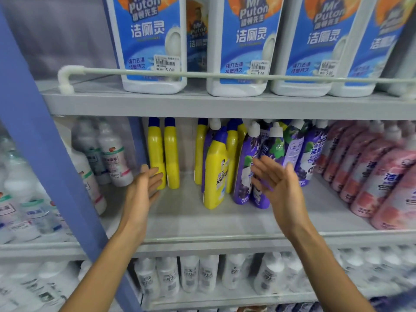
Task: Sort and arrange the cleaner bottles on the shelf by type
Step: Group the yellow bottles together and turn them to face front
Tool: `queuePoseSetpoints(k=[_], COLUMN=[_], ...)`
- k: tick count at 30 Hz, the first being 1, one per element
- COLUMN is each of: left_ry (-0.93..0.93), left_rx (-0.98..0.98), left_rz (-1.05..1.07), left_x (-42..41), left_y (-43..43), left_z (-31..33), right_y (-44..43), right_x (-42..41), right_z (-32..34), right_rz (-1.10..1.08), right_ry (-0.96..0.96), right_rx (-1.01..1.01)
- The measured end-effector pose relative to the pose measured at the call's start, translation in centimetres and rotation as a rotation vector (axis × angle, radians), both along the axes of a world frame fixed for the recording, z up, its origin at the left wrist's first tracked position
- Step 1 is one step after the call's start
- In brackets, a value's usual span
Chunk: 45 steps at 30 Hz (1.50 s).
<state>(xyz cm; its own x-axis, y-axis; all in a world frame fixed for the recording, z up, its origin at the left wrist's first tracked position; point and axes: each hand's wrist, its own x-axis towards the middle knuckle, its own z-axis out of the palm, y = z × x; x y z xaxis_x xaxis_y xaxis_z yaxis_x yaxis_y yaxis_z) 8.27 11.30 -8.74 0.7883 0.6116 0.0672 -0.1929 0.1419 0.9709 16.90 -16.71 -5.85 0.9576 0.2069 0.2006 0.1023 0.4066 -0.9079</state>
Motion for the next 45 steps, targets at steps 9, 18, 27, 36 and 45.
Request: queuePoseSetpoints(k=[9,18,27,36,45], left_ry=[-0.066,0.019,-0.077,-0.168,-0.174], left_rx=[0.157,0.383,0.368,0.4,0.425], left_rz=[-0.093,0.128,0.055,0.031,0.011], left_x=[6.3,10.0,8.9,8.0,7.3], left_y=[-8.6,-10.6,-9.1,-8.9,-6.7], left_z=[1.2,-1.7,-2.2,-2.2,-2.4], right_y=[-3.9,-1.8,-7.9,-11.0,-10.9], right_x=[6.6,8.7,9.4,11.3,9.6], right_z=[-0.5,-4.3,-5.0,-3.4,-2.3], right_rz=[-0.302,-0.25,-0.268,-0.399,-0.362], right_ry=[-0.049,-0.166,-0.069,-0.062,-0.052], right_rx=[-0.155,-0.563,-0.49,-0.527,-0.398])
